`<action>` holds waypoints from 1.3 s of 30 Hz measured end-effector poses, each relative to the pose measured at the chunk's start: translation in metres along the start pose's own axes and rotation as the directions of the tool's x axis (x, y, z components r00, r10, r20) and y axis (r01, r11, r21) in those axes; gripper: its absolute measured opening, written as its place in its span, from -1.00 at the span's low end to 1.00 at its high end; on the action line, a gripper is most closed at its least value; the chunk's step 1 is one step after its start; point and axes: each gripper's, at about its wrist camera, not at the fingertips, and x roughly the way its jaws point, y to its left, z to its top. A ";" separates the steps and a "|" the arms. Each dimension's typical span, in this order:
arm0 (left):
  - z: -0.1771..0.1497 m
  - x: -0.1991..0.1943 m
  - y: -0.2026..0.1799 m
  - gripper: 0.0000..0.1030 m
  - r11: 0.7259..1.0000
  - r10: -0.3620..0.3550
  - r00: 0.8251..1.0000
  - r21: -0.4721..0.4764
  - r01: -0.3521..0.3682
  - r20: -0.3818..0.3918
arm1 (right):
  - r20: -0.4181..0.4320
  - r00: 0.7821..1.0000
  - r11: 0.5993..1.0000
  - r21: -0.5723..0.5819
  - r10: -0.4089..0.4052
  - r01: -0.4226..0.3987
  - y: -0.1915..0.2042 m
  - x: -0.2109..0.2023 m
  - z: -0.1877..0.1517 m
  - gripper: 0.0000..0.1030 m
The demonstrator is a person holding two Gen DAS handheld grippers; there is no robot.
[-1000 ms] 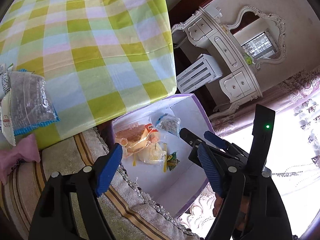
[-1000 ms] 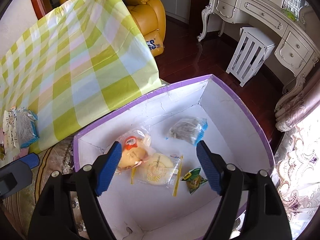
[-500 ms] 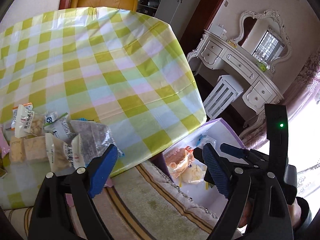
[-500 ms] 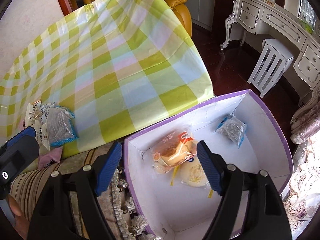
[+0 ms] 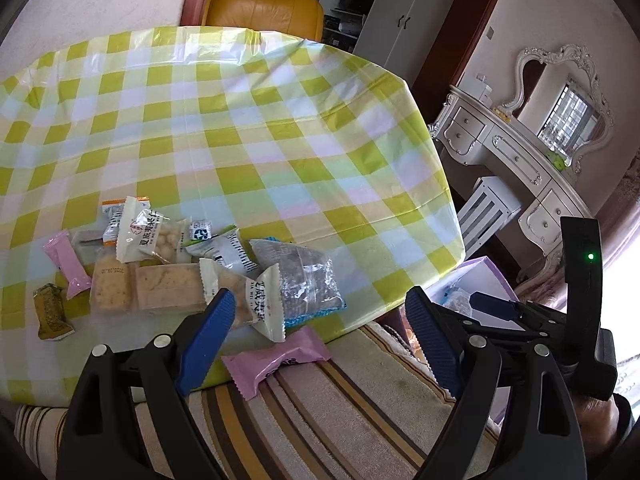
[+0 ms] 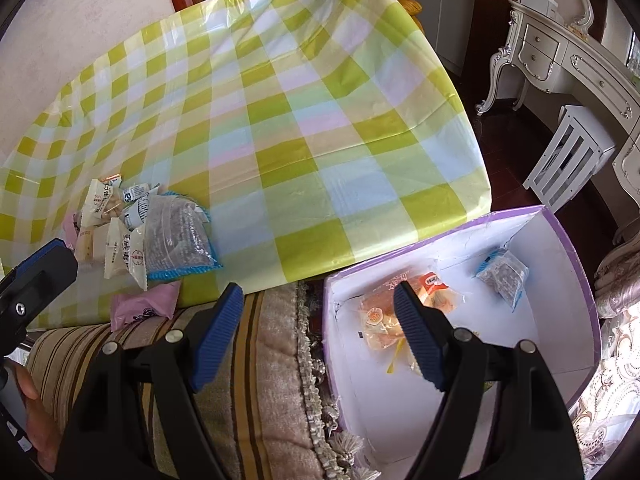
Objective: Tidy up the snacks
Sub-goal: 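Move both open tools back to the remaining snacks on the tablecloth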
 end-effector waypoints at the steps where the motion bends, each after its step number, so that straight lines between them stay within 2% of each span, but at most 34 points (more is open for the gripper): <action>1: -0.001 -0.002 0.006 0.63 1.000 0.005 1.000 -0.019 -0.005 0.002 | 0.003 1.000 1.000 -0.009 -0.002 0.002 0.003 -0.001 0.000 0.50; 8: -0.016 -0.027 0.064 0.63 0.983 0.050 0.999 -0.175 -0.047 0.013 | 0.030 0.999 0.995 -0.094 -0.024 0.027 0.029 -0.006 -0.002 0.50; 13: -0.033 -0.044 0.102 0.62 0.962 0.091 0.996 -0.257 -0.090 -0.007 | 0.012 1.000 0.989 -0.148 0.019 -0.017 0.050 -0.005 -0.004 0.50; 20: -0.052 -0.065 0.133 0.55 0.942 0.163 0.986 -0.294 -0.165 -0.033 | -0.025 0.998 0.970 -0.231 0.066 -0.070 0.083 0.000 -0.011 0.50; 29: -0.062 -0.073 0.170 0.38 0.908 0.193 0.979 -0.366 -0.206 -0.071 | -0.091 0.993 0.926 -0.361 0.078 -0.106 0.118 0.017 -0.019 0.50; 39: -0.058 -0.063 0.202 0.29 0.874 0.209 0.972 -0.425 -0.234 -0.104 | -0.155 0.981 0.917 -0.361 0.121 -0.170 0.131 0.032 -0.019 0.50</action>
